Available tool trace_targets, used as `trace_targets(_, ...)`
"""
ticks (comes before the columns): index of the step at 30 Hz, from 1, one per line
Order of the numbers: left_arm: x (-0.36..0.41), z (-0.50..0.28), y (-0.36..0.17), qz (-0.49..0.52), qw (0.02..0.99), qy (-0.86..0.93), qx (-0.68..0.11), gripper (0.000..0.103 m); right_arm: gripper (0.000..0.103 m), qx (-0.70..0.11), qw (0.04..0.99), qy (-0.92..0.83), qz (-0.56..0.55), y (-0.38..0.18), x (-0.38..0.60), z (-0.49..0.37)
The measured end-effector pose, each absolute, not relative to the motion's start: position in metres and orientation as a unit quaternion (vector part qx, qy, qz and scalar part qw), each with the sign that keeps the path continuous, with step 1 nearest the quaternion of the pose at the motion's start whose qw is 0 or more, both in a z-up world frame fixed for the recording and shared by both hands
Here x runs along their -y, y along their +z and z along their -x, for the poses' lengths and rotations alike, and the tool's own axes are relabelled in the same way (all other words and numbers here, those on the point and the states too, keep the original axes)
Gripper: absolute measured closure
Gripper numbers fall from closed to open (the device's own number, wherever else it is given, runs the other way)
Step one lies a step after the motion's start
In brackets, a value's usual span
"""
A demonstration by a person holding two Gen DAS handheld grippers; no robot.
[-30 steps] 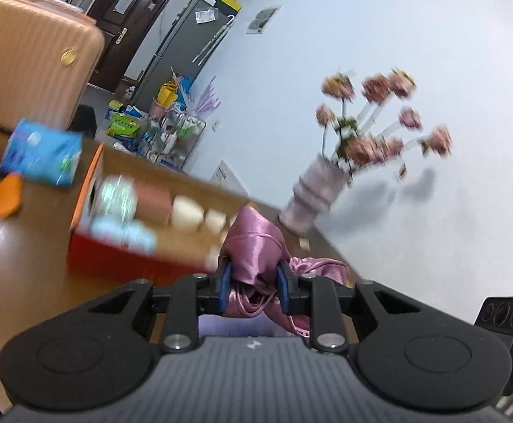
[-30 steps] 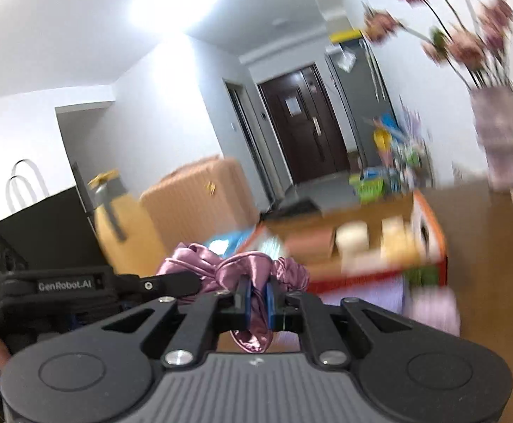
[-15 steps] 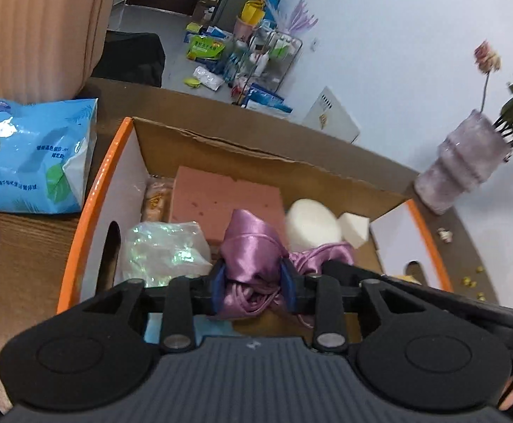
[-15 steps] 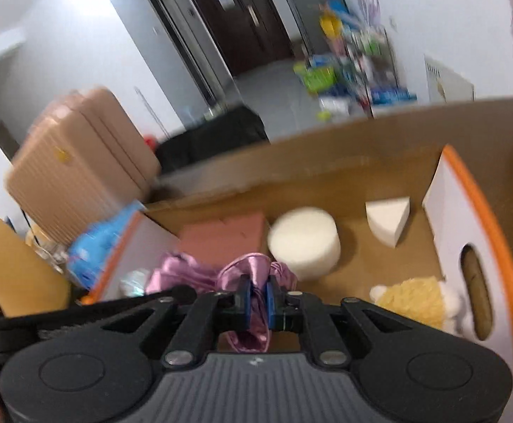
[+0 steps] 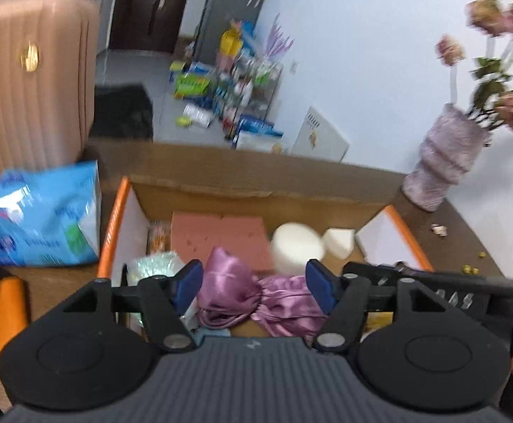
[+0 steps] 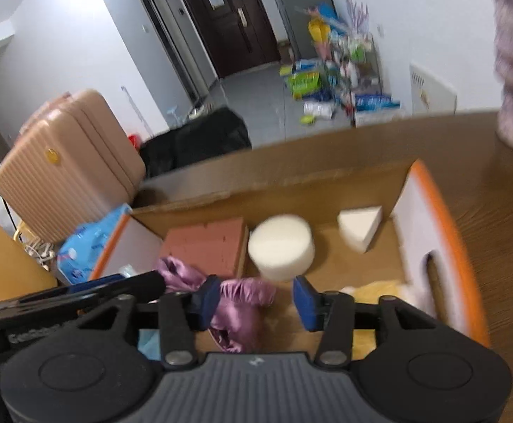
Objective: Organize soft objects
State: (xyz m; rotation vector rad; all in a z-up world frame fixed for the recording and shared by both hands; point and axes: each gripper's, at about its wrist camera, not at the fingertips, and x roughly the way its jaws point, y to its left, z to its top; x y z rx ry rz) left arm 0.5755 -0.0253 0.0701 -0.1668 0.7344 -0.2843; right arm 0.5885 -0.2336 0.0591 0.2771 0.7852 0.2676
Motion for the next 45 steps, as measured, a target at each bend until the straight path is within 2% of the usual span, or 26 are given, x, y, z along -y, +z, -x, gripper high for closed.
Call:
trace_targets(3,0.026,-0.545,0.098,0.063,0.931,-0.137,-0.333,0.033,0.045,-0.349,0.922,0.122,-0.115,0.094,0.247,-0.559)
trace_targets(6,0.028,-0.51,0.124,0.043,0.943,-0.131,-0.304,0.029,0.044,-0.315,0.938,0.117,-0.082,0.126,0.257,-0.521)
trace_targets(10,0.026,-0.45,0.148,0.011,0.96,-0.116,-0.254,0.022,0.03,-0.264,0.957,0.113,-0.049,0.157,0.27,-0.465)
trace_targets(15,0.027,-0.366,0.153,-0.021,0.977,-0.099,-0.188,0.012,0.03,-0.208,0.97,0.128,-0.015,0.167,0.276,-0.385)
trace_targets(19,0.028,-0.285,0.134,-0.05,0.986,-0.094,-0.132,0.002,0.028,-0.139,0.982,0.129,0.018,0.152,0.271,-0.309)
trace_targets(23,0.022,-0.199,0.104,-0.039,0.99,-0.081,-0.106,0.0,0.022,-0.104,0.984,0.141,0.017,0.125,0.265,-0.227)
trace_targets(25,0.017,-0.162,0.088,-0.032,0.991,-0.067,-0.108,0.0,0.015,-0.102,0.983,0.151,0.026,0.108,0.26,-0.185)
trace_targets(30,0.006,-0.097,0.051,-0.008,0.989,-0.039,-0.142,0.0,0.015,-0.131,0.981,0.142,-0.011,0.054,0.256,-0.107)
trace_targets(33,-0.003,-0.084,0.041,0.016,0.984,-0.048,-0.172,0.0,0.015,-0.148,0.98,0.132,-0.022,0.031,0.253,-0.082)
trace_targets(38,-0.003,-0.084,0.041,-0.001,0.985,-0.043,-0.165,0.0,0.015,-0.169,0.976,0.135,-0.003,0.019,0.246,-0.075)
trace_targets(45,-0.003,-0.108,0.037,0.019,0.981,-0.051,-0.188,0.0,0.016,-0.182,0.975,0.123,-0.037,0.014,0.256,-0.099)
